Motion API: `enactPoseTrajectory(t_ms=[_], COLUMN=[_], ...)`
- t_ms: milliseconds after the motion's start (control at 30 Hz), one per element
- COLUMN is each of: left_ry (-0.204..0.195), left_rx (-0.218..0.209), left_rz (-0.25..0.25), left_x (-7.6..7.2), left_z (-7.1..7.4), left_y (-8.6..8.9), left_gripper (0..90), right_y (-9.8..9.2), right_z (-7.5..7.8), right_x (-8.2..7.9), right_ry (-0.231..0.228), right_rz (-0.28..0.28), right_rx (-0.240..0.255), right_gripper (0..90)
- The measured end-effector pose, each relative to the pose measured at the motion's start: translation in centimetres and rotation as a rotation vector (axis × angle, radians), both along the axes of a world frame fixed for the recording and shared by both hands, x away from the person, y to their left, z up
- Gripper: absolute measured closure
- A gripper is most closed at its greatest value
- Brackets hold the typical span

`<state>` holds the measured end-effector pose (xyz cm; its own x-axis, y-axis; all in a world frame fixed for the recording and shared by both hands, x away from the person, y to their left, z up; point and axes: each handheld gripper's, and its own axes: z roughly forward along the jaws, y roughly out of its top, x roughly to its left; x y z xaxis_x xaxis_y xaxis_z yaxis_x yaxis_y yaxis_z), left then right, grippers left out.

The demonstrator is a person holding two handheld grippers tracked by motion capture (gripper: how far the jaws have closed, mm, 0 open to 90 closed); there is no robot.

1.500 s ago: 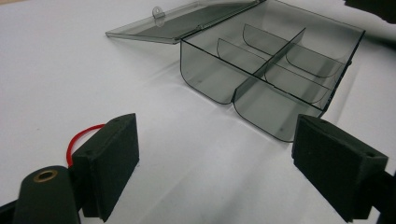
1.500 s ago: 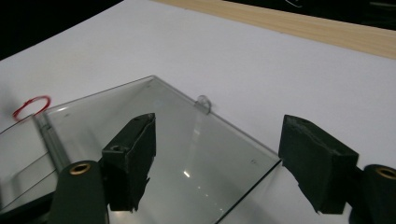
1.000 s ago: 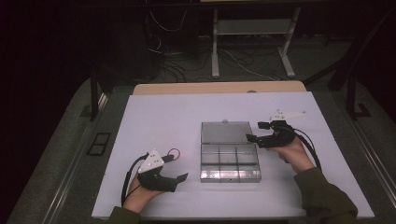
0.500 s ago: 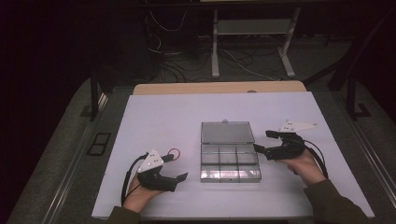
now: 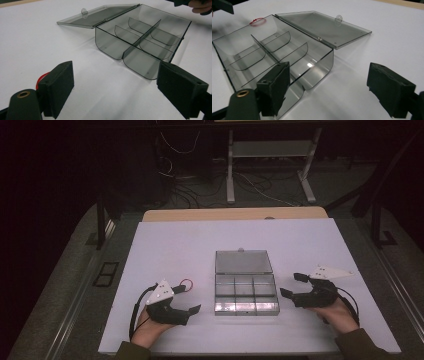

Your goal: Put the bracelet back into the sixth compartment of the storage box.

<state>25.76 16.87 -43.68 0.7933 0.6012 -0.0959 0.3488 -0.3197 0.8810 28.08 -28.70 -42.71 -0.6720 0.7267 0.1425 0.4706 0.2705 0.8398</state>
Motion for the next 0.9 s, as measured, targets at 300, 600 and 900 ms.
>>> enactPoseTrajectory(t_ms=[300, 600, 900], left_ry=[0.001, 0.004, 0.009], left_rx=[0.000, 0.006, 0.021], left_rz=[0.011, 0.023, 0.031], left_x=[0.0, 0.1, 0.5], left_z=[0.0, 0.0, 0.3], left_y=[0.0, 0.1, 0.2], left_gripper=[13.2, 10.9, 1.9], right_y=[-0.6, -0.8, -1.0], right_z=[-1.1, -1.6, -1.7], right_x=[-2.1, -3.3, -4.0], right_ry=[0.019, 0.012, 0.012], right_rz=[0.007, 0.011, 0.020], right_rx=[0.019, -0.002, -0.024], right_gripper=[18.5, 15.1, 14.6])
